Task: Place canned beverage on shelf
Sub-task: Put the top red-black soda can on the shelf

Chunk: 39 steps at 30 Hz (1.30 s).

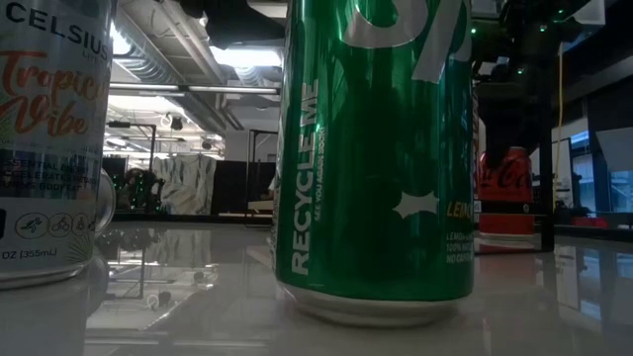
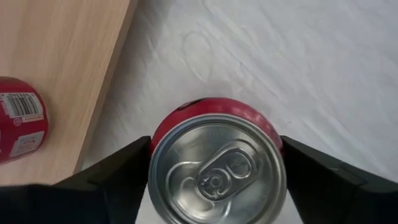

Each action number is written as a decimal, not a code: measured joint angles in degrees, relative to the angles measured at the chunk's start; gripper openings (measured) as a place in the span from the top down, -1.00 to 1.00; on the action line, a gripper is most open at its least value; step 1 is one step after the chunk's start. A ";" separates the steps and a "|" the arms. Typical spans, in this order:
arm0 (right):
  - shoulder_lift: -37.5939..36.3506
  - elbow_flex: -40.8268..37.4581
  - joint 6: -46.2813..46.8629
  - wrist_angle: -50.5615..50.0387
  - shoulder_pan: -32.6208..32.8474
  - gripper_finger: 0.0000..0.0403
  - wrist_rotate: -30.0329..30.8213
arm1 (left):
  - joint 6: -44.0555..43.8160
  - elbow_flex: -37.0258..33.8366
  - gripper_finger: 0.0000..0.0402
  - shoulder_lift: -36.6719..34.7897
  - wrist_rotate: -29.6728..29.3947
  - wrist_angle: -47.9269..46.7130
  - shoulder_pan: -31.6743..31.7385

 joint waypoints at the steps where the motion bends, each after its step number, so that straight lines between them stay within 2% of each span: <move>1: 0.00 0.00 -0.01 0.02 0.00 -0.51 0.00 | 0.00 -0.01 -0.55 0.00 0.01 0.00 0.00; 6: 0.00 0.04 -1.62 0.16 0.00 -0.44 -0.12 | 0.00 0.00 -0.55 0.00 0.00 0.00 0.00; 10: 0.00 0.04 -6.73 0.30 0.00 -0.54 -0.69 | 0.00 -0.02 -0.55 0.00 0.00 0.00 0.00; 18: 0.00 0.03 -30.54 -0.12 0.02 -0.52 -8.11 | 0.00 -0.02 -0.55 0.00 -0.02 0.00 -0.01; 24: 0.00 0.02 -43.63 -0.09 0.06 -0.55 -8.55 | 0.00 -0.02 -0.55 0.00 -1.09 0.00 0.00; 39: 0.00 0.02 -45.55 -0.03 0.04 -0.57 -8.17 | 0.00 -0.02 -0.55 0.00 -1.36 0.00 0.00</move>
